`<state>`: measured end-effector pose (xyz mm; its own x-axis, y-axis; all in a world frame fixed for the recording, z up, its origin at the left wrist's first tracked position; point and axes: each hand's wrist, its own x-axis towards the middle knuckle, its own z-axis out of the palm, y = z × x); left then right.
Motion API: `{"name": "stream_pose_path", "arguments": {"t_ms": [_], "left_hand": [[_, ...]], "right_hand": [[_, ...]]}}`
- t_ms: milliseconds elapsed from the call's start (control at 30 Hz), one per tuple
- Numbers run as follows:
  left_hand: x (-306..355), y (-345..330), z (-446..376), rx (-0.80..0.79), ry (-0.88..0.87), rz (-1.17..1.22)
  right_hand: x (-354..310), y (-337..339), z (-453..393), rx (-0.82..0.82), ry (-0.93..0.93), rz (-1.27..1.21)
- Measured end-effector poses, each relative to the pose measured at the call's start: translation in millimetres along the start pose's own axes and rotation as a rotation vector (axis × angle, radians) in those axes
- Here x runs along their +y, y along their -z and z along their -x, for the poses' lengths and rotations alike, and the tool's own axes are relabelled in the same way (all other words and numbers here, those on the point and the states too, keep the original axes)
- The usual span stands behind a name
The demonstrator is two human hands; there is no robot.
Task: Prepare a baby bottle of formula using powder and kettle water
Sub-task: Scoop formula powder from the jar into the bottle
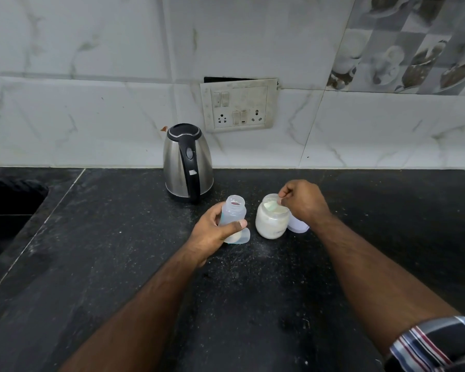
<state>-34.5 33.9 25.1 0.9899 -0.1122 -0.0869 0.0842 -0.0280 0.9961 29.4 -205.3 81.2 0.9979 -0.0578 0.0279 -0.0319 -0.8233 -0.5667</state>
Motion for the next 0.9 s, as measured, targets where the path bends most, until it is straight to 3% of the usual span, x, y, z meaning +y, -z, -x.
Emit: {"name": "stream_pose_path", "arguments": {"t_ms": [733, 900], "left_hand": [[-9.8, 17.8, -3.9, 0.098, 0.053, -0.014], [-10.8, 22.7, -1.8, 0.114, 0.059, -0.001]], "right_hand": [[-11.7, -10.8, -3.9, -0.116, -0.009, 0.303], [-24.8, 0.4, -3.4, 0.045, 0.064, 0.077]]}}
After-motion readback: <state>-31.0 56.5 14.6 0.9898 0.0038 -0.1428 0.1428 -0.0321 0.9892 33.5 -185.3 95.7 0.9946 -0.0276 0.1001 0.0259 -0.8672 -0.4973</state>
